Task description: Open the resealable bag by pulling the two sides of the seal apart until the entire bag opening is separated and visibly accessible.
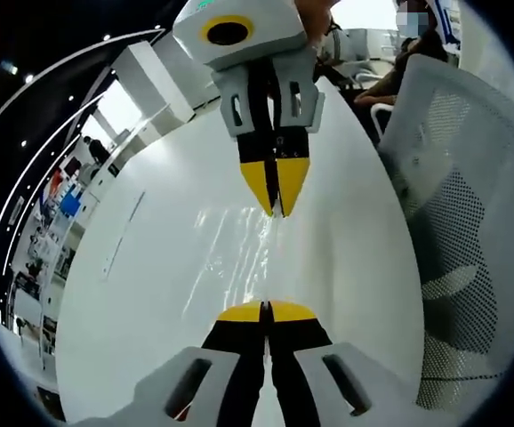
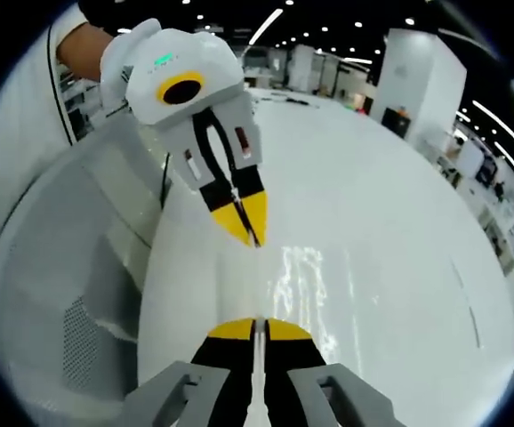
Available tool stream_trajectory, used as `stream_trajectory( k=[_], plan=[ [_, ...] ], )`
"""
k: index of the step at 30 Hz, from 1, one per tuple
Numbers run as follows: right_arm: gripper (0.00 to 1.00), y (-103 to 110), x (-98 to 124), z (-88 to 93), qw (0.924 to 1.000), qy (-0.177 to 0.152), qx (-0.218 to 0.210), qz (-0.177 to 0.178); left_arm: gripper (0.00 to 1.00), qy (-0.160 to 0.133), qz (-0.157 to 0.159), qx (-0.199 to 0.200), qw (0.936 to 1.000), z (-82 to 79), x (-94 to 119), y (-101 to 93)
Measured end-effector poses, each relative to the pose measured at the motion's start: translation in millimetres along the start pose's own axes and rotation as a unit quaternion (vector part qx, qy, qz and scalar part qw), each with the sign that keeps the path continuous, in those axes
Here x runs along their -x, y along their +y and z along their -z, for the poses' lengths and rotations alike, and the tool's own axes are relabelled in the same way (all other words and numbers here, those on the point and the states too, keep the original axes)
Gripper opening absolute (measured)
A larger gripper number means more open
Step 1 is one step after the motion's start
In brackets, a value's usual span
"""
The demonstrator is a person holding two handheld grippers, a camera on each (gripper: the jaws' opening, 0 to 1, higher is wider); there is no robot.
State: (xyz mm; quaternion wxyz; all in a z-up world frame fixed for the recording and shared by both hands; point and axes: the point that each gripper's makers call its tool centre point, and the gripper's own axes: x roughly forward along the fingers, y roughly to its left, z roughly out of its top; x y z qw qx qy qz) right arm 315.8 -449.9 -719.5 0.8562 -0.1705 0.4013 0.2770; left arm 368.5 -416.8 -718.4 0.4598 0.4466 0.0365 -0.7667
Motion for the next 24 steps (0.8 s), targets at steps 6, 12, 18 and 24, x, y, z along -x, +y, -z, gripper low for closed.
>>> stream_trajectory(
  k=[6,12,18,24],
  plan=[
    [0.0,-3.0,10.5,15.3,0.9999,0.01,-0.009,0.008,0.0,-0.001,0.002,0.009,1.0,-1.5,0.2,1.5],
    [0.0,-5.5,20.6,33.1,0.9995,0.025,-0.01,0.016,0.0,0.001,0.003,0.011,0.9999,0.7,1.8,1.0],
    [0.0,-0.4,18.8,34.1,0.9994,0.023,-0.023,0.012,0.0,0.004,0.009,0.006,0.9999,-3.1,-1.8,-4.0],
    [0.0,-5.7,19.9,34.6,0.999,0.023,-0.011,0.037,0.0,-0.005,0.004,-0.014,0.9999,-4.2,-1.2,-8.9]
  ],
)
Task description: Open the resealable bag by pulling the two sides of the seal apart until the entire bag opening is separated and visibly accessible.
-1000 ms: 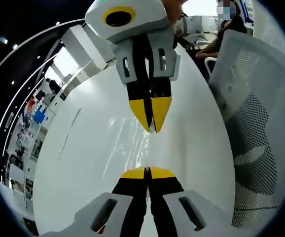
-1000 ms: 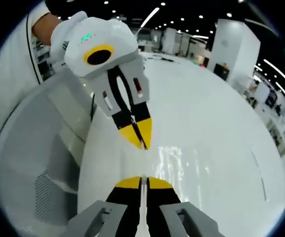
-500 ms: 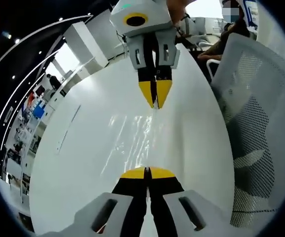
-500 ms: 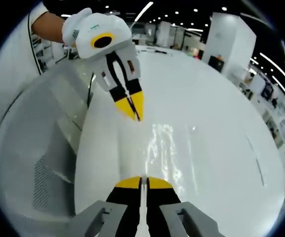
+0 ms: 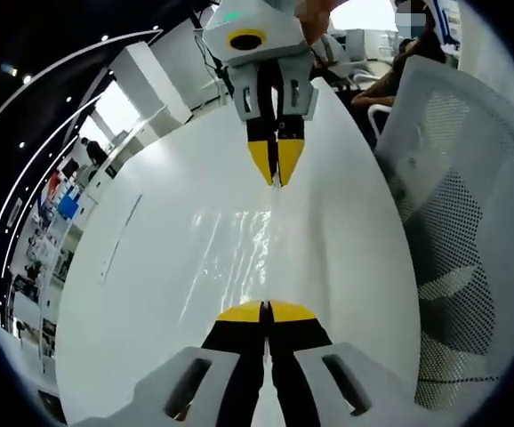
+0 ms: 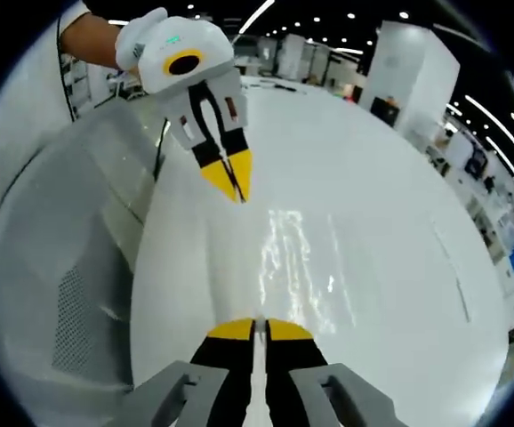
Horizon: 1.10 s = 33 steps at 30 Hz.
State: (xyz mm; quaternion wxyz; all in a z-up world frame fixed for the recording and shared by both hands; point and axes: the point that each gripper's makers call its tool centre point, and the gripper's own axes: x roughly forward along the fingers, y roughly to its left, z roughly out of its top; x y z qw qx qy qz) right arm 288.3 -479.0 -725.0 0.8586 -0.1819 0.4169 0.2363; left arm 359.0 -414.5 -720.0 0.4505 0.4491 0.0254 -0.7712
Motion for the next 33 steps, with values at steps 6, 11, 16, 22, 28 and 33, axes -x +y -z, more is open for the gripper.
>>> stream_trajectory(
  k=[6,11,16,22,28,33],
  plan=[
    [0.04,4.6,4.1,-16.4,0.9978,-0.034,-0.054,-0.019,0.0,-0.007,-0.006,-0.004,0.9999,-1.6,-0.5,0.9],
    [0.05,4.2,6.8,-35.5,0.9966,-0.053,-0.057,-0.026,0.0,-0.008,-0.007,-0.016,0.9998,-4.6,-1.9,0.8],
    [0.03,-5.4,6.2,-46.4,0.9961,-0.065,-0.059,-0.014,0.0,-0.007,-0.01,-0.032,0.9994,-4.6,-4.1,0.6],
    [0.04,-0.7,-9.3,-39.0,0.9963,-0.038,-0.07,-0.032,0.0,-0.012,-0.01,-0.026,0.9995,-7.7,-3.2,-0.6],
    [0.04,4.8,-14.1,-39.6,0.9952,-0.032,-0.079,-0.048,0.0,-0.022,-0.016,-0.007,0.9996,-10.9,-0.2,3.1],
    [0.04,5.1,-11.4,-45.1,0.9944,-0.043,-0.082,-0.05,0.0,-0.018,-0.019,-0.018,0.9995,-8.3,-0.6,3.8]
  ],
)
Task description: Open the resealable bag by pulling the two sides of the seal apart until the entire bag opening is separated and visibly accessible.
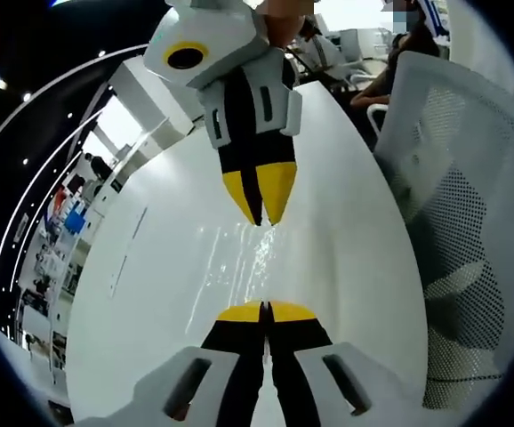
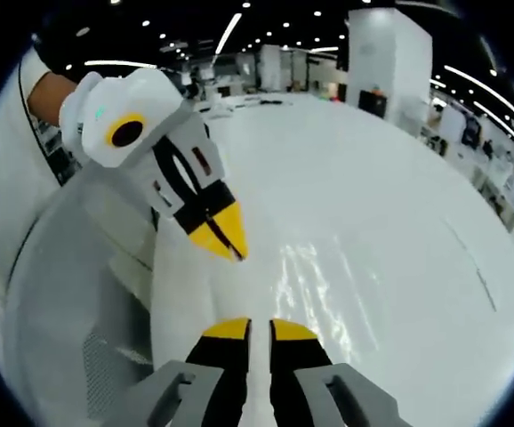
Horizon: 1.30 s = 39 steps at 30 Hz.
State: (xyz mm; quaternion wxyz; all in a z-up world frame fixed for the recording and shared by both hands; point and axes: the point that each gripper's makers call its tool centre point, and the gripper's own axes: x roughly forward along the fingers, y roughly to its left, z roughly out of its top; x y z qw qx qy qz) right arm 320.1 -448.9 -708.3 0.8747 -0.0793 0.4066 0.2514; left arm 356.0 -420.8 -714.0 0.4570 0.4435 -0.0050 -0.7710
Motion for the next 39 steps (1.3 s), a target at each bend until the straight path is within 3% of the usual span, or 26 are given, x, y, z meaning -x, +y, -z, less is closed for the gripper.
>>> stream_trajectory(
  k=[7,10,23,39],
  plan=[
    [0.03,1.1,0.4,1.9,1.0,0.001,-0.002,0.0,0.0,-0.001,-0.003,0.0,1.0,1.1,0.7,2.1],
    [0.03,-2.5,2.8,-3.1,0.9999,-0.013,-0.008,0.005,0.0,0.001,-0.004,0.002,1.0,2.1,1.1,2.3],
    [0.03,2.8,-6.0,4.7,0.9999,0.004,-0.012,-0.002,0.0,-0.002,-0.005,0.001,1.0,-0.9,-0.1,1.8],
    [0.03,1.0,-1.6,2.3,0.9996,-0.009,-0.025,0.001,0.0,-0.002,-0.009,-0.012,0.9999,0.7,2.6,3.8]
  ],
)
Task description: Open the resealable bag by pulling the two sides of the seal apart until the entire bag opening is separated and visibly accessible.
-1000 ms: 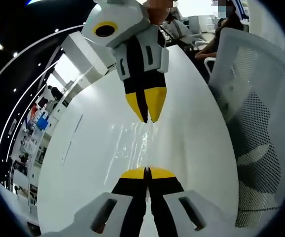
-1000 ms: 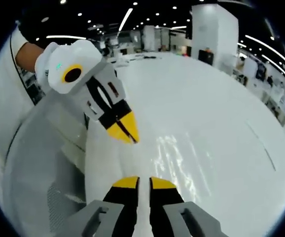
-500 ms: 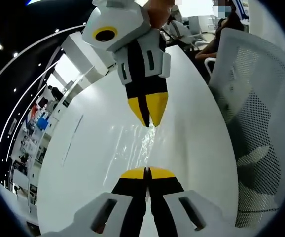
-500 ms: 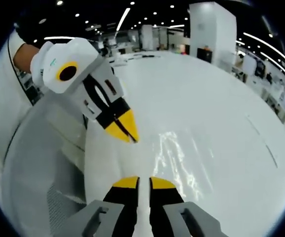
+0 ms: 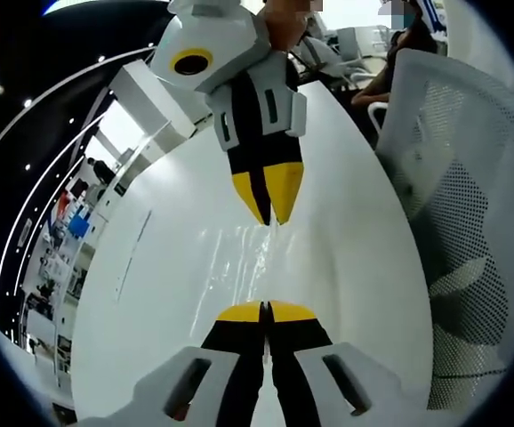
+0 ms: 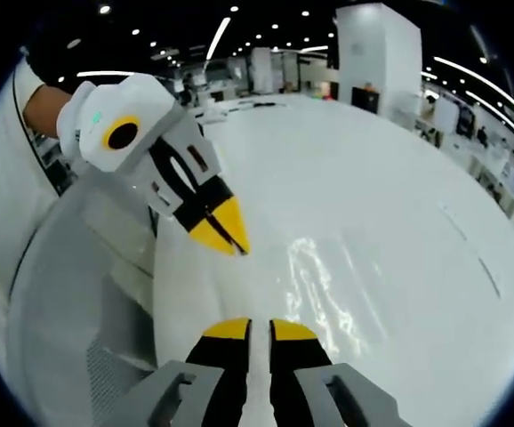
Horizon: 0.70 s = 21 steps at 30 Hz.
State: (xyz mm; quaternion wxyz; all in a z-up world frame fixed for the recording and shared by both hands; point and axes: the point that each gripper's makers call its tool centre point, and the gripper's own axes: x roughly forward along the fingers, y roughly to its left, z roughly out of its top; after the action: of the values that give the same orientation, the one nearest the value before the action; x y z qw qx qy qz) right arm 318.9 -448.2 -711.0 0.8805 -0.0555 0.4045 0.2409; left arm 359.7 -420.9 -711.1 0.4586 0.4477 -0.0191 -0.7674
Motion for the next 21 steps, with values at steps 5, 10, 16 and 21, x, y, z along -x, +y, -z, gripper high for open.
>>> stream_trajectory(
  k=[5,10,16,21],
  plan=[
    [0.03,-0.1,1.2,-4.7,1.0,-0.009,0.001,0.0,0.0,0.003,0.003,-0.007,1.0,2.0,-0.6,-2.4],
    [0.03,-2.2,-0.6,-1.9,1.0,-0.004,-0.002,0.0,0.0,-0.001,0.002,-0.008,1.0,-0.5,-0.7,-1.6],
    [0.04,-0.4,-5.0,0.4,0.9999,-0.001,-0.01,-0.007,0.0,-0.006,0.002,-0.022,0.9997,-3.5,-1.2,-2.9],
    [0.04,3.2,-11.1,3.4,0.9997,0.006,-0.015,-0.017,0.0,-0.021,0.003,-0.034,0.9992,-8.0,0.0,-4.9]
  ],
)
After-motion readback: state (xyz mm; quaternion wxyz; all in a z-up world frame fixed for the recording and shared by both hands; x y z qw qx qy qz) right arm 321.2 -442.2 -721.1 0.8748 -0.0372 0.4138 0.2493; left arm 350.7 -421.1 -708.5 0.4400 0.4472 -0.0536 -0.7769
